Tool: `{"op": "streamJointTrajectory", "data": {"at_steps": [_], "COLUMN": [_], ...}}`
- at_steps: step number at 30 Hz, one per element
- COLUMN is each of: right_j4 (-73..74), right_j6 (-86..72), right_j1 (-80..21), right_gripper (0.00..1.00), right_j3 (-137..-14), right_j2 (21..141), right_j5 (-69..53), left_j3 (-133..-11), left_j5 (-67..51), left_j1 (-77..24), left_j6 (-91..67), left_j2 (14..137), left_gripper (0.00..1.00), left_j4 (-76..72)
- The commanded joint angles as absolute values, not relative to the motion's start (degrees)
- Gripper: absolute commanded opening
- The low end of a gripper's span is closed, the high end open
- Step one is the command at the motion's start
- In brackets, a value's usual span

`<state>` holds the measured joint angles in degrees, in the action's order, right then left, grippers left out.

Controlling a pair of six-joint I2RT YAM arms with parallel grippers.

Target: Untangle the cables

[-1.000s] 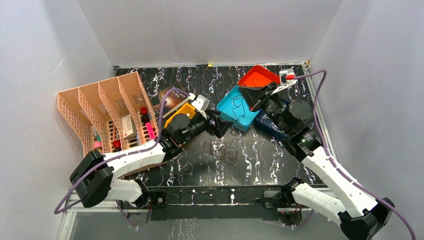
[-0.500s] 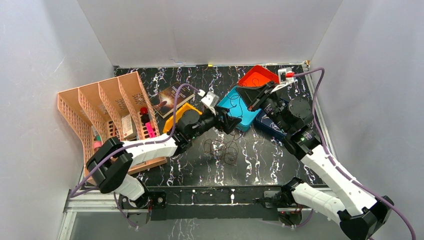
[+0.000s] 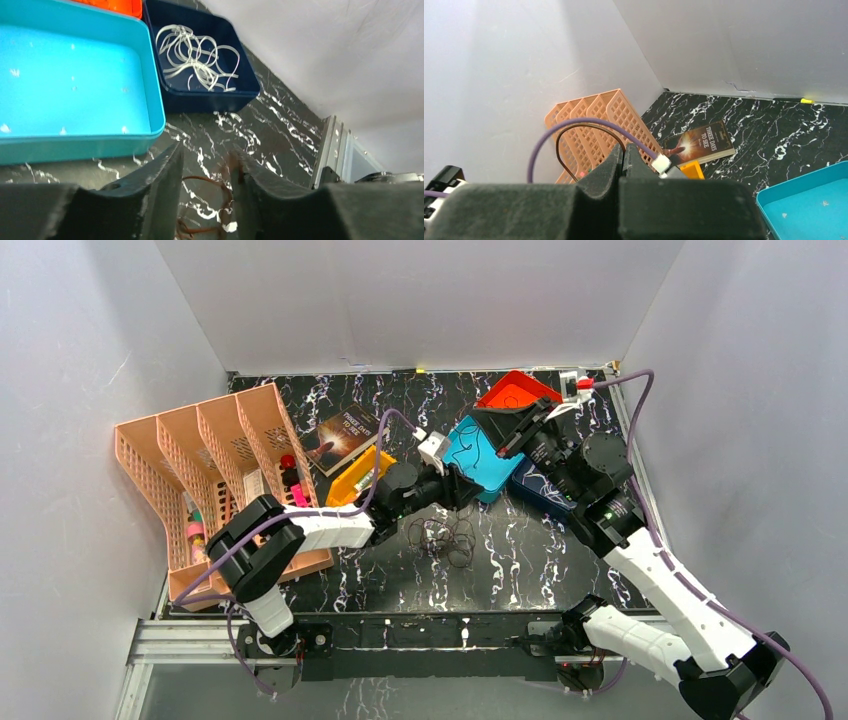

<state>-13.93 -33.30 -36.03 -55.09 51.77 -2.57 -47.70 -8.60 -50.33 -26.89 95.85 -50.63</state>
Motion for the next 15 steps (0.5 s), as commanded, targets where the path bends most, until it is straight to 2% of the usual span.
{"op": "streamJointTrajectory", "data": {"at_steps": [1,6,15], "right_j4": [-17.8,-17.6,-14.6], "right_j6": [-34.2,-33.4,-28.7], "right_j1": [-36.1,-36.1,-36.1], "right_gripper": [0.0,0.0,0.0], "right_j3": [-58.9,-60.0,-61.1], "right_j2": [50.5,49.5,48.8], "right_j5": [-3.1,-2.0,1.6], "left_j3": [-44.7,-40.3,-34.9], "left_j5": [-10.5,-10.0,-7.5], "left_j1": [-50.1,-50.1,-50.1], "left_j6": [-30.9,-32.5,-32.9], "left_j2": [96.3,96.5,92.4], "left_gripper": [0.31,0.24,0.25], "left_j4": [-53.0,-52.5,-50.1]}}
